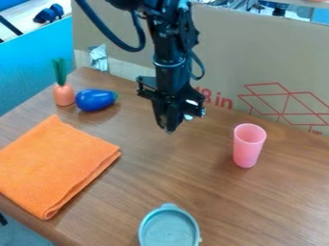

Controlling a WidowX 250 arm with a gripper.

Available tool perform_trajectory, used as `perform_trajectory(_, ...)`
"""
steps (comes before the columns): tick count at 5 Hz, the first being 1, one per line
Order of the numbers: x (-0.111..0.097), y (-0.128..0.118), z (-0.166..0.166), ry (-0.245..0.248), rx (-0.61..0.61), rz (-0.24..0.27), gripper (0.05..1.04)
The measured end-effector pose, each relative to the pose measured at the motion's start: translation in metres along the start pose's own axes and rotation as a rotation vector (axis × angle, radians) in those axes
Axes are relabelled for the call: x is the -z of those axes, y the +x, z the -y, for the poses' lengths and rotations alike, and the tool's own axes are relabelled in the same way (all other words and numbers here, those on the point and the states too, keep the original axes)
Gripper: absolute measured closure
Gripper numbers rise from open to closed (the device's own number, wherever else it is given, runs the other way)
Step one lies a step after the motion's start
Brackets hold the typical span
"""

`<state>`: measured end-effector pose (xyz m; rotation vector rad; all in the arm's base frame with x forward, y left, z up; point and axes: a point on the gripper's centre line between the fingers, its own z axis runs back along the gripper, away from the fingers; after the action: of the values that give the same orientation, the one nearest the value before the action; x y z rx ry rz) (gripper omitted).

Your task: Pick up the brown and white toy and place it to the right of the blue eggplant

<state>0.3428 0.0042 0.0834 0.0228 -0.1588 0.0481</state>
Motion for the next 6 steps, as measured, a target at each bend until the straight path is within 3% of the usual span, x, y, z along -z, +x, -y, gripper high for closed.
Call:
perform_trajectory(1,-0.005,0.023,-0.014,0.008,-0.051,0.029,0.908)
perform_trajectory(2,0.003,0.036,-0.041,0.064,-0.115,0.000,0.908)
perform_trajectory(3,0.006,0.038,-0.068,0.101,-0.179,-0.025,0.908)
perform_trajectory(5,0.037,0.029,-0.103,0.129,-0.284,-0.136,0.908)
perform_trajectory(6,0.047,0.030,-0.108,0.141,-0.297,-0.142,0.908)
